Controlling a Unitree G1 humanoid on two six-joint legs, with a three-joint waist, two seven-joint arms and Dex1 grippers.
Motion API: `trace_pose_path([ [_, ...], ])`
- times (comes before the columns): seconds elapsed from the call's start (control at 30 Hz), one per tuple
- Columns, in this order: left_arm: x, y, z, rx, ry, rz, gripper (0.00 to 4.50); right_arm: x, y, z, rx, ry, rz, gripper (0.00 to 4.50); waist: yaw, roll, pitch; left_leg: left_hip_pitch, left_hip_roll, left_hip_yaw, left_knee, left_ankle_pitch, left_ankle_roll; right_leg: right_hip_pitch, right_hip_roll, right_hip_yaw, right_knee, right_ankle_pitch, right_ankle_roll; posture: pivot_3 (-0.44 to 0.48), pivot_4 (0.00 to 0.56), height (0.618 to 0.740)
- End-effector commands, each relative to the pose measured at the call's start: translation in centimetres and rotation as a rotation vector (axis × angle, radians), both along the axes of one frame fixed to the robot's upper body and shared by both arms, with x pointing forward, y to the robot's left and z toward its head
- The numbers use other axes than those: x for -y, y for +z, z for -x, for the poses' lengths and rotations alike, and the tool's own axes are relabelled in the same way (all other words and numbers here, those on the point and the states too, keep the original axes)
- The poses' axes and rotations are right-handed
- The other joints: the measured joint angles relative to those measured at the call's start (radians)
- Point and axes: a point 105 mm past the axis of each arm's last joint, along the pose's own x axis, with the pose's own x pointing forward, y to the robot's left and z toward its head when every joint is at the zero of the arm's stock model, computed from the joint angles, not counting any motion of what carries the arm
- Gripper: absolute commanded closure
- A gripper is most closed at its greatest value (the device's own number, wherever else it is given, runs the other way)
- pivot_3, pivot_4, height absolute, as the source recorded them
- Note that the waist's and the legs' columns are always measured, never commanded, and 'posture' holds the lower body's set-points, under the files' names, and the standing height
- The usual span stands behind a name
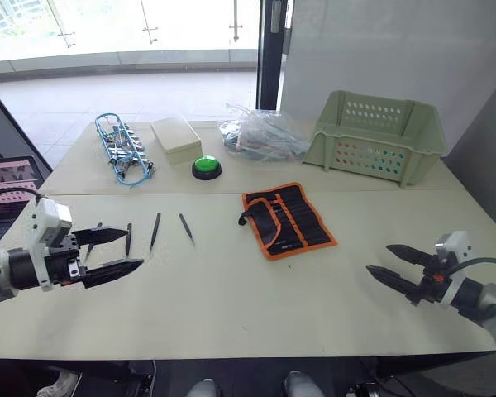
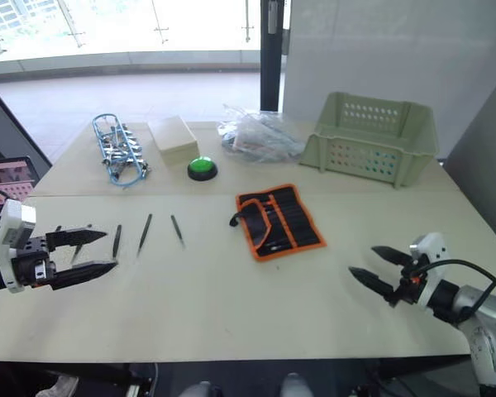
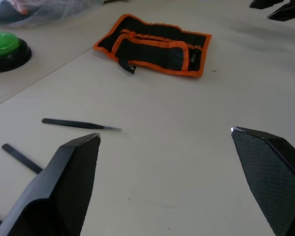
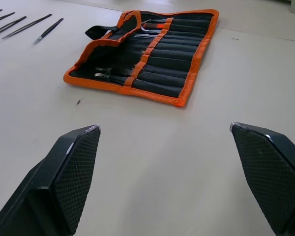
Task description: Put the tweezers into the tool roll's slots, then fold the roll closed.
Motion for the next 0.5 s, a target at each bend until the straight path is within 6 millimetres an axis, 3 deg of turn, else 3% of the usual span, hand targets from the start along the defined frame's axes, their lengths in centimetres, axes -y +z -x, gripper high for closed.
trace_pose_path([
  [0.03, 1.7, 1.0, 0.3, 0.037, -0.058, 0.01, 0.0, -1.2, 1.3, -1.9, 0.087, -0.132, 0.059, 0.02, -0.003, -0.001, 0.0, 0.0, 0.0, 0.0, 0.0, 0.0, 0.0, 0.0, 0.0, 0.0, 0.0, 0.0, 0.0, 0.0, 0.15, 0.74],
  [0.1, 2.4, 0.7, 0.4, 0.058, -0.067, 0.0, 0.0, -2.5, 0.9, -3.2, 0.052, -0.167, 0.087, 0.02, -0.005, 0.0, 0.0, 0.0, 0.001, 0.0, 0.0, 0.0, 0.0, -0.001, 0.001, 0.0, 0.0, 0.0, 0.0, 0.0, 0.15, 0.74],
  [0.3, 3.3, -0.6, 1.2, 0.032, -0.072, 0.006, 0.0, -6.4, 3.3, -5.8, 0.022, -0.122, -0.175, 0.02, 0.0, -0.001, 0.0, 0.0, 0.001, 0.0, 0.0, 0.0, 0.0, -0.001, 0.001, 0.0, 0.001, 0.0, -0.001, 0.0, 0.15, 0.74],
  [0.4, 3.7, -1.3, 1.5, 0.043, -0.057, -0.021, 0.0, -9.9, 2.9, -7.4, -0.024, -0.134, -0.198, 0.02, 0.001, -0.001, 0.0, 0.0, 0.001, 0.0, 0.0, 0.0, 0.0, -0.001, 0.001, 0.0, 0.0, 0.0, -0.001, 0.0, 0.15, 0.74],
  [0.5, 4.2, -1.0, 1.6, 0.067, -0.045, -0.001, 0.0, -12.5, 2.4, -7.6, -0.062, -0.139, -0.248, 0.02, 0.004, -0.001, 0.0, 0.0, 0.001, -0.001, 0.0, 0.0, 0.0, -0.002, 0.001, 0.0, 0.001, 0.0, -0.001, 0.0, 0.15, 0.74],
])
